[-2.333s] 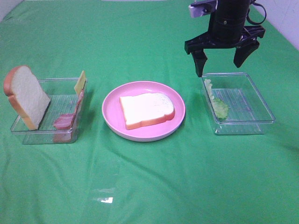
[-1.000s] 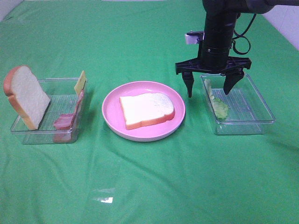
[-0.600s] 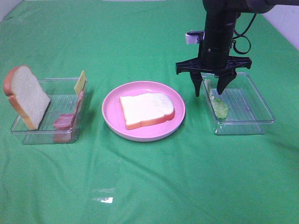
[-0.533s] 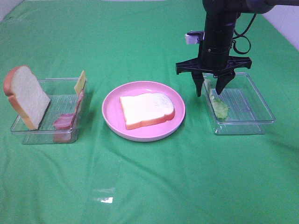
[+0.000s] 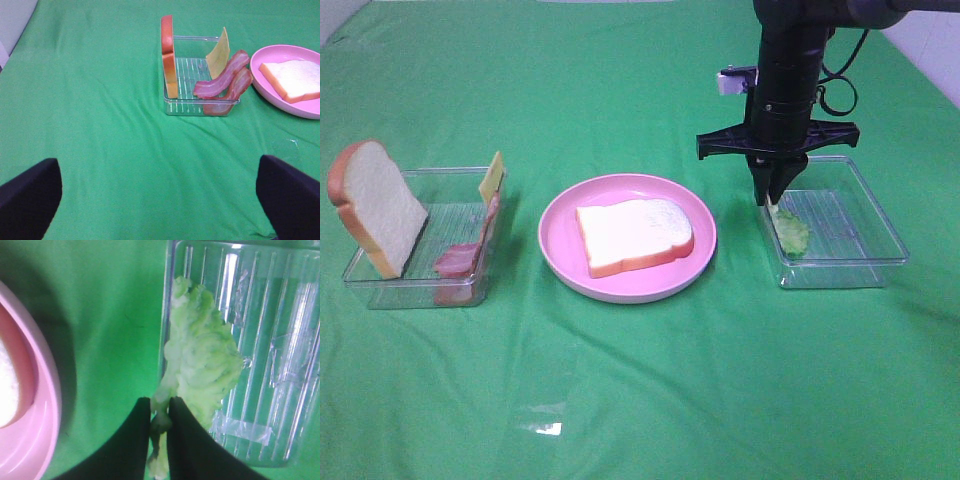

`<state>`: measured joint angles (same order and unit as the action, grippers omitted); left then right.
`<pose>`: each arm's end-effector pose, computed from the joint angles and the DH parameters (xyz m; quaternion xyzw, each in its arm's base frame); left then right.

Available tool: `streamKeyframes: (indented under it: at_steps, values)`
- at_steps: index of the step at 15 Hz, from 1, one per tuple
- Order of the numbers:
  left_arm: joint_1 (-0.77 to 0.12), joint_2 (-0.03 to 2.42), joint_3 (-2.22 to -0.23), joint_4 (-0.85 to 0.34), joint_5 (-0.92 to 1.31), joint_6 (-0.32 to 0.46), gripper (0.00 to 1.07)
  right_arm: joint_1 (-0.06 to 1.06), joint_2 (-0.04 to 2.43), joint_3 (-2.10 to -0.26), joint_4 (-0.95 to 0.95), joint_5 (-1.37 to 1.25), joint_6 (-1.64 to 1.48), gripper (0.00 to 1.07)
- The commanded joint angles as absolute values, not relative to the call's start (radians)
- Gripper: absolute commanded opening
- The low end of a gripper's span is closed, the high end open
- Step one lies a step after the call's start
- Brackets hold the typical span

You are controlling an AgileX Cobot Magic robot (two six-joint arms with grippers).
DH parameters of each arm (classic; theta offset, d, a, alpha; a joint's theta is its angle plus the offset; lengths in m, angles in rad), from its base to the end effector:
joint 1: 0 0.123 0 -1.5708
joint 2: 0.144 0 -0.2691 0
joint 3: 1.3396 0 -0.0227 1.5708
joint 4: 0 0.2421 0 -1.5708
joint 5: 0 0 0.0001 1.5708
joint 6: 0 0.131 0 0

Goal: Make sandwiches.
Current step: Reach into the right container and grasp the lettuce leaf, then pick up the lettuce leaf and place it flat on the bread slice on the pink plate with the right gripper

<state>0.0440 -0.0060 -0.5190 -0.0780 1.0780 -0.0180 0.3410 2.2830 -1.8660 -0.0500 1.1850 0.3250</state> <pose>0.0357 -0.0074 0.2591 -0.0240 0.8502 -0.0321 0.5249 0.4232 0.1438 0.1118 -0.0167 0.9992 -0.0130 0.0341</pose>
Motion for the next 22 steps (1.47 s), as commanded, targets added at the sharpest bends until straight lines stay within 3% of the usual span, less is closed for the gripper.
streamKeyframes:
  at_steps: [1, 5, 22]
  values:
    - [0.045, -0.020, -0.517, -0.086, 1.074, -0.016, 0.98, 0.337, 2.285, -1.863, -0.059, 1.187, 0.317, 0.07]
    - [0.045, -0.020, -0.517, -0.086, 1.074, -0.016, 0.98, 0.337, 2.285, -1.863, -0.059, 1.187, 0.310, 0.00]
    - [0.045, -0.020, -0.517, -0.086, 1.074, -0.016, 0.98, 0.337, 2.232, -1.869, -0.103, 1.201, 0.257, 0.00]
